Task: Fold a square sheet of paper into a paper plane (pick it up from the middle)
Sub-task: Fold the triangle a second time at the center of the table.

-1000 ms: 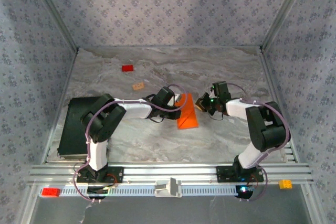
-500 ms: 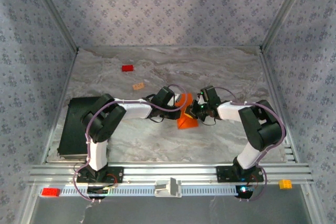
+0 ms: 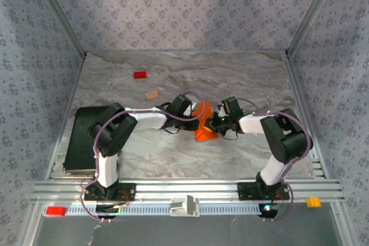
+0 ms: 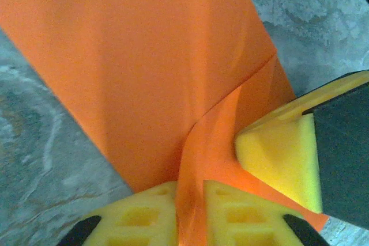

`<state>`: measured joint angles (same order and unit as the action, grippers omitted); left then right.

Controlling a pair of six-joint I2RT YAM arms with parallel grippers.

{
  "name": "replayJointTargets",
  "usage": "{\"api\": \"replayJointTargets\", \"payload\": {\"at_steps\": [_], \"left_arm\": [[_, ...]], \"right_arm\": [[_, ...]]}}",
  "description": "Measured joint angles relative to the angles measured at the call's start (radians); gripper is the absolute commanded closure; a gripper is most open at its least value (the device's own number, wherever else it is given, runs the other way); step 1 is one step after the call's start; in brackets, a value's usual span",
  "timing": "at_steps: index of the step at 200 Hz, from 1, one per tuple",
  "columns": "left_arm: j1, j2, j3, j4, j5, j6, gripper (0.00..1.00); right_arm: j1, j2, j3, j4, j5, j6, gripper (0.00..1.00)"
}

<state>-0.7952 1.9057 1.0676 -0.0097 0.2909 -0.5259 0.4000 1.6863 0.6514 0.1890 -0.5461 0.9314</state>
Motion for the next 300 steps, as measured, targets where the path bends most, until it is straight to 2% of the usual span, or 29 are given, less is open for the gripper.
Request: {"api": "replayJointTargets", "payload": {"at_steps": [10, 34, 69, 88, 155, 252, 300], "left_arm": [[0.004, -0.015, 0.003, -0.021, -0.011, -0.003, 0.70], [0.012, -0.068, 0.003, -0.061, -0.027, -0.026, 0.71], [0.008, -0.122, 0.005, -0.061, 0.026, -0.064, 0.87], [-0.011, -0.113, 0.016, -0.060, 0.089, -0.082, 0.91], [-0.043, -0.002, 0.037, -0.016, 0.244, -0.132, 0.92], [-0.043, 0.050, 0.046, -0.016, 0.255, -0.139, 0.92], [-0.043, 0.047, -0.011, 0.018, 0.257, -0.146, 0.92]], "right_arm": [[0.000, 0.000, 0.000, 0.000, 0.000, 0.003, 1.00], [0.000, 0.000, 0.000, 0.002, 0.000, 0.008, 1.00], [0.000, 0.000, -0.001, 0.003, 0.000, 0.016, 1.00], [0.000, 0.000, -0.001, 0.003, 0.000, 0.019, 1.00], [-0.001, 0.000, -0.002, 0.005, 0.000, 0.019, 1.00], [-0.003, 0.000, -0.010, 0.019, -0.001, 0.022, 1.00], [-0.005, 0.000, -0.012, 0.023, -0.003, 0.022, 1.00]]}}
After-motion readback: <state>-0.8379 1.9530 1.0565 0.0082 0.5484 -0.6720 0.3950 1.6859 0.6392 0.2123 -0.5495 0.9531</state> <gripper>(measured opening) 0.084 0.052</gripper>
